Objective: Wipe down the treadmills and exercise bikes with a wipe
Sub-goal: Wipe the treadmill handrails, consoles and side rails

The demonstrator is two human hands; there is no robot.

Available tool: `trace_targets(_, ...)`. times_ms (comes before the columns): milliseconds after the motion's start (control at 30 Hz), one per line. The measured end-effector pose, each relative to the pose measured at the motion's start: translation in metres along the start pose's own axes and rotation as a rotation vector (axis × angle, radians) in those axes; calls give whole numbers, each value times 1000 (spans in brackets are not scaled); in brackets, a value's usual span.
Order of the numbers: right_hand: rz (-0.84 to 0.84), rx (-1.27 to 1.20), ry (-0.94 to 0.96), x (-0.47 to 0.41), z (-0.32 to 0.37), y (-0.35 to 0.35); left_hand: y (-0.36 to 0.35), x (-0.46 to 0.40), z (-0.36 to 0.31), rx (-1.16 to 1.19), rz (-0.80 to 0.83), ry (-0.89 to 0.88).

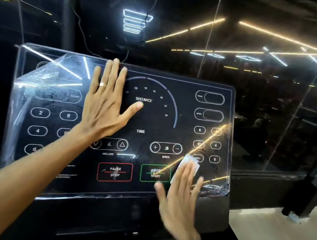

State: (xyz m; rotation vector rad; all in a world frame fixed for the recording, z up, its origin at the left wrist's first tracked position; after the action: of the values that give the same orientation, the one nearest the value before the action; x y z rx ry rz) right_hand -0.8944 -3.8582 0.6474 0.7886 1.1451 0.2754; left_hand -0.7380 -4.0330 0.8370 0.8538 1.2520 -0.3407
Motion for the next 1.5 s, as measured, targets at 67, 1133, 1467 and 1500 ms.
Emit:
trace_targets(67,-41,-41,-52,-43,14,10,9,25,6,3,-7,4)
trace_targets(1133,227,50,814,92,305,-40,130,303,136,87,-63,851)
trace_targets(1467,386,-91,885,61,189,-19,81,245,47,396,-127,520)
trace_targets(1500,402,-87,874,58,177,-16,76,238,40,405,-128,492)
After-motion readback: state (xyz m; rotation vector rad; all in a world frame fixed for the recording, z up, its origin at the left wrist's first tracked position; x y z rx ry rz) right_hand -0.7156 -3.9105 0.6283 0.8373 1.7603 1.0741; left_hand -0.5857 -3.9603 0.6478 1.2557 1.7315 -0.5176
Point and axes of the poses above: each hand's wrist, its own x-axis away from the middle knuckle, its own y-axis out of the back of the hand, z = x × y, the point moved 3 cm from there along -x, towards the middle knuckle, and after that the axes turned 9 degrees about -z, right-handed, at the moved point
